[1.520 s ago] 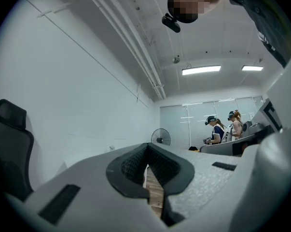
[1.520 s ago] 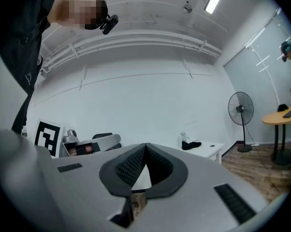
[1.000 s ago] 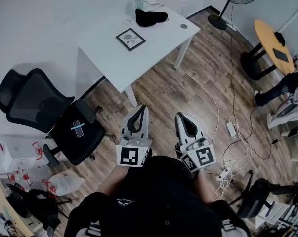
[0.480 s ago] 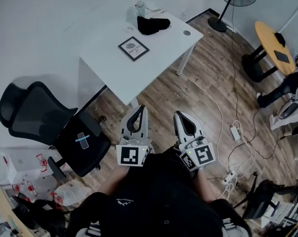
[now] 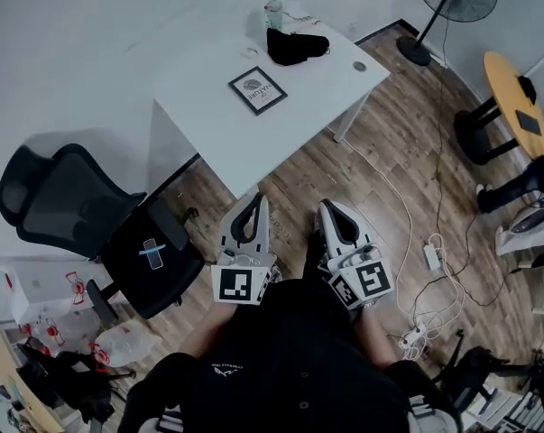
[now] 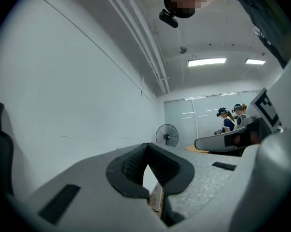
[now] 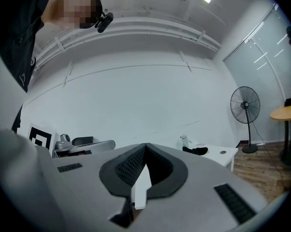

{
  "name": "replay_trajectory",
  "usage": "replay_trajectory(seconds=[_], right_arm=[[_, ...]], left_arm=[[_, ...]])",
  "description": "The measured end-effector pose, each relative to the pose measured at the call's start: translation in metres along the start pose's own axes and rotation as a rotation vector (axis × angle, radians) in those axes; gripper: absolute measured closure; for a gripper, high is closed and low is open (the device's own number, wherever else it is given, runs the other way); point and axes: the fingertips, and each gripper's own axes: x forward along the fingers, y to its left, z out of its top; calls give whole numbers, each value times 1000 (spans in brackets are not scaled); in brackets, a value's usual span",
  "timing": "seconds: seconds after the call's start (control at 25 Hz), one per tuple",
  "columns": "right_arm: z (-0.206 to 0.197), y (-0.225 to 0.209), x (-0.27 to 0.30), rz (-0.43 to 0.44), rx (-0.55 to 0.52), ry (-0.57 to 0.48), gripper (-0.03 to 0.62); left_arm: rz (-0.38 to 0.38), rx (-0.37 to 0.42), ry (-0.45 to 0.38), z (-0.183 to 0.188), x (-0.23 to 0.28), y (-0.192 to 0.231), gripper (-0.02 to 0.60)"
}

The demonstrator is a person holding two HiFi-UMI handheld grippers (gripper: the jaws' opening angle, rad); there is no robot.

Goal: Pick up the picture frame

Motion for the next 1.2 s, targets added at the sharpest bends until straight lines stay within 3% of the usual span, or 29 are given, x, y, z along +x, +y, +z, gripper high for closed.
replay_trajectory(seconds=[0.4,0.8,1.2], right_arm=[[16,-70,73,100,14,12,595],[38,-146,135,232,19,40,595],[45,-227,174,304,40,65,595]], left_arm=[[90,11,10,-10,79,15,577],[237,16,43,-14,163,18,575],[397,25,56,-22,228,15,577]])
